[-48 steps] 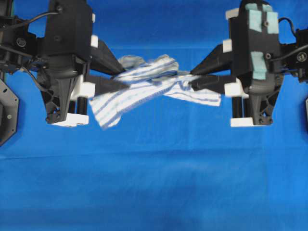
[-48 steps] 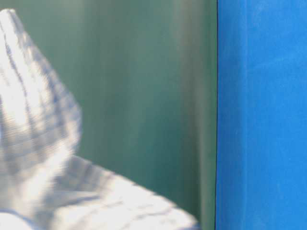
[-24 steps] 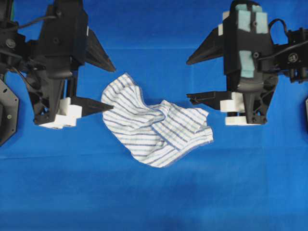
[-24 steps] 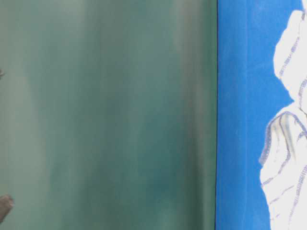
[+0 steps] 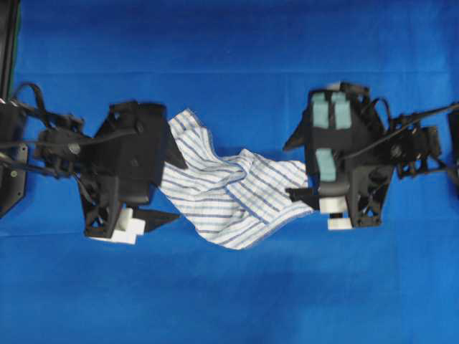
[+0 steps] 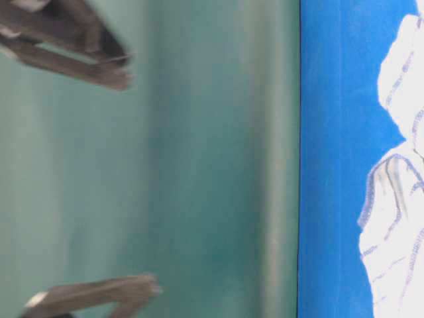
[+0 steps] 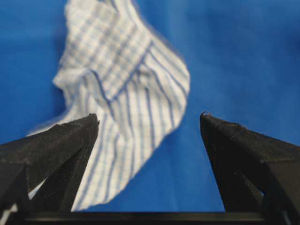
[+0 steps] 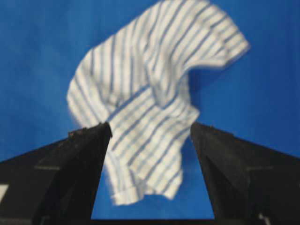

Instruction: Lift the towel with both arms.

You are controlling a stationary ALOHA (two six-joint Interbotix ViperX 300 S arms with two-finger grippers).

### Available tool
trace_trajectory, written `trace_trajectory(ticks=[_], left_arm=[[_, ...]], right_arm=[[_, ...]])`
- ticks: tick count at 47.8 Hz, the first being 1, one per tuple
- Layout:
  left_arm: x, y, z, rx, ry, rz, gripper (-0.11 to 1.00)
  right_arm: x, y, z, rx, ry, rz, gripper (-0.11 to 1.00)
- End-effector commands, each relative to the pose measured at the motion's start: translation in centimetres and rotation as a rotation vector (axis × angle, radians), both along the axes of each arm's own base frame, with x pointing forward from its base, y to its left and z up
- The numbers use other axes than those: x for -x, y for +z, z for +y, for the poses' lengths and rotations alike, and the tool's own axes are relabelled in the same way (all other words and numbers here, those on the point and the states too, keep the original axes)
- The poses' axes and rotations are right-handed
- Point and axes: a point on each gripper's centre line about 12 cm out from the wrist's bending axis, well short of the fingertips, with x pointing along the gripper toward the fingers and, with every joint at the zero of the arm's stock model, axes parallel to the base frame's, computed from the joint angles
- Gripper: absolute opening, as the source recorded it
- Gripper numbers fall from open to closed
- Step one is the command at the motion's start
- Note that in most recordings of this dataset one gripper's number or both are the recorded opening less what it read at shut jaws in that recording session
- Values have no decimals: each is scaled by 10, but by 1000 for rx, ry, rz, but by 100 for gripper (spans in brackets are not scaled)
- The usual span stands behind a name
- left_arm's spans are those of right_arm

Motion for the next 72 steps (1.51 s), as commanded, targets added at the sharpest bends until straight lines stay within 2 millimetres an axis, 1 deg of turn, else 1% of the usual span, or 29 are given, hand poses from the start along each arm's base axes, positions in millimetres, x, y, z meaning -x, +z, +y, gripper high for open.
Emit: trace_trajectory(ticks=[1,6,7,23,25,29,35,42,48,54,60,63,65,67,70,72], left_arm=[[-4,-11,-4,11,-4,-15,92],[-6,-37,-5,13,5,18,92],[-6,-41,-5,14,6,23,92],[-17,-119,-6,3,11,71,92],[-19,-129,-6,2,12,77,92],[-24,-144,-7,-1,12,93,92],[-28,-161,-9,-7,8,122,92],[-29,-180,-11,-15,4,169,92],[-29,-190,-12,-20,3,196,91],[-29,-194,-12,-30,-6,204,91],[-30,-195,-12,-31,-7,203,90],[-31,-195,-12,-31,-7,203,87],[-30,-196,-11,-32,-7,205,84],[-30,-195,-12,-32,-8,203,78],[-30,-195,-12,-33,-10,203,65],[-31,-195,-11,-33,-8,203,53]], right_arm=[[0,-11,6,-9,16,-6,68],[-1,-38,10,-17,17,36,68],[-1,-46,10,-18,17,49,68],[-6,-127,19,-13,51,146,68],[-7,-135,20,-13,55,156,68],[-10,-149,23,-16,63,170,68],[-15,-169,28,-35,70,172,68],[-19,-186,31,-45,74,178,68],[-21,-199,32,-45,76,192,68],[-22,-210,31,-44,73,211,68],[-23,-211,28,-45,64,214,67],[-24,-211,25,-45,57,214,66],[-24,-212,24,-45,54,214,65],[-25,-212,22,-44,52,212,63],[-26,-211,18,-44,44,207,59],[-26,-211,16,-40,42,206,52]])
